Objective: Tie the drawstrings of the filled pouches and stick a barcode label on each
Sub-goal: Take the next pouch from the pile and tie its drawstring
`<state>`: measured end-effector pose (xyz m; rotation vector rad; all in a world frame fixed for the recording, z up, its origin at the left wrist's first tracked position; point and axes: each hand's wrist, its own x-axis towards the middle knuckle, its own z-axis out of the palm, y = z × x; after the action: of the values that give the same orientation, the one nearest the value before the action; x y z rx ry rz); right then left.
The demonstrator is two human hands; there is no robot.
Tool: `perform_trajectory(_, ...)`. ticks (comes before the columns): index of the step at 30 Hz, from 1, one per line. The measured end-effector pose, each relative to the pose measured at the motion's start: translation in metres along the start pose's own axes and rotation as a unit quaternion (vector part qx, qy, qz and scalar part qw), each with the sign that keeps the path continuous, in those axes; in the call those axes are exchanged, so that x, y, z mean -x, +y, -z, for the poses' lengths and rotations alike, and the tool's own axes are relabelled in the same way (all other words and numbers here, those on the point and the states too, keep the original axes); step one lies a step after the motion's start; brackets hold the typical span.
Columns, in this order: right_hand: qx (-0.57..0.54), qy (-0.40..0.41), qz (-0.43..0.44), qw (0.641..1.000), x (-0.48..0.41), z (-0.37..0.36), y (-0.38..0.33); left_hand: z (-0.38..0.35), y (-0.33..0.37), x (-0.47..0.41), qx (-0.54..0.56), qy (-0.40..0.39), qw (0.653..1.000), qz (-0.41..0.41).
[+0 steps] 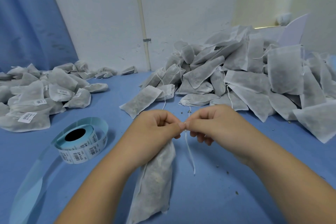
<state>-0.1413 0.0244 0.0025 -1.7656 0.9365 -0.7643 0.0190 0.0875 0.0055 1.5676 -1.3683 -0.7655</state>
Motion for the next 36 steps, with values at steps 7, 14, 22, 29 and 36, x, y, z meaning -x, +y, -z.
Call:
perform_trajectory(7,-0.104,-0.041,-0.052,0.992,-0.0014,0.0018,0.0019,0.0027,-0.0018,-0.0011,-0.014,-0.015,1.0,0.005)
perform_trajectory(14,-0.178,-0.05,-0.067,0.98,-0.0036,0.0015,0.0019,0.0017,-0.0023,-0.0003,0.004,-0.068,0.997,0.031)
perform_trajectory(22,-0.148,-0.021,-0.014,0.989,-0.0038,-0.0001,0.0058,-0.0019,-0.0015,-0.0001,0.094,-0.061,0.992,0.061)
perform_trajectory(29,-0.047,0.073,0.079,0.993,-0.0037,0.0023,0.0043,-0.0021,-0.0009,0.0003,0.083,-0.049,0.994,0.056)
perform_trajectory(36,0.034,0.057,0.183,0.981,0.0012,0.0016,0.0,-0.0034,-0.0005,0.0009,0.07,-0.031,0.996,0.047)
